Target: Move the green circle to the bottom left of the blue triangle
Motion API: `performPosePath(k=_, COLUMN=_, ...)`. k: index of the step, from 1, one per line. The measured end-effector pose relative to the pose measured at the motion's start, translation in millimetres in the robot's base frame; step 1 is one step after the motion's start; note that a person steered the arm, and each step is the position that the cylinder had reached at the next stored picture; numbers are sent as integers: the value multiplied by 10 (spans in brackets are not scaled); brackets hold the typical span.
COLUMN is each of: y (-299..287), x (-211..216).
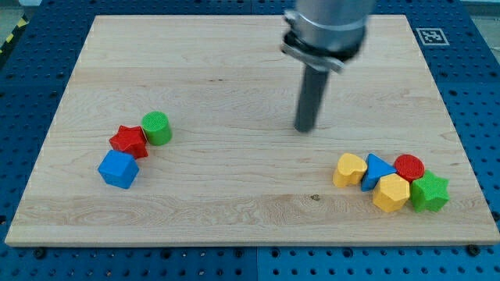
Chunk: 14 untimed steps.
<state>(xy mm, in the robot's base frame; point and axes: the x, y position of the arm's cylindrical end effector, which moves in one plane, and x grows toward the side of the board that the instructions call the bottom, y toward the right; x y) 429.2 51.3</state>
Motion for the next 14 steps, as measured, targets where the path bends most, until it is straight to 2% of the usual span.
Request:
performPosePath(k=1, y=-872, x=-575)
performPosePath(k=2, y=-1898, x=-799)
performPosePath(k=3, y=-2870, x=-725)
performPosePath(k=4, y=-3083, x=-323)
performPosePath(k=5, y=-2907, x=70)
performPosePath(k=8, y=-1779, x=294)
performPosePath(k=10, y=-1497, x=618)
performPosePath(k=12, y=-779, x=704)
performPosePath(k=14, y=-37, x=1027)
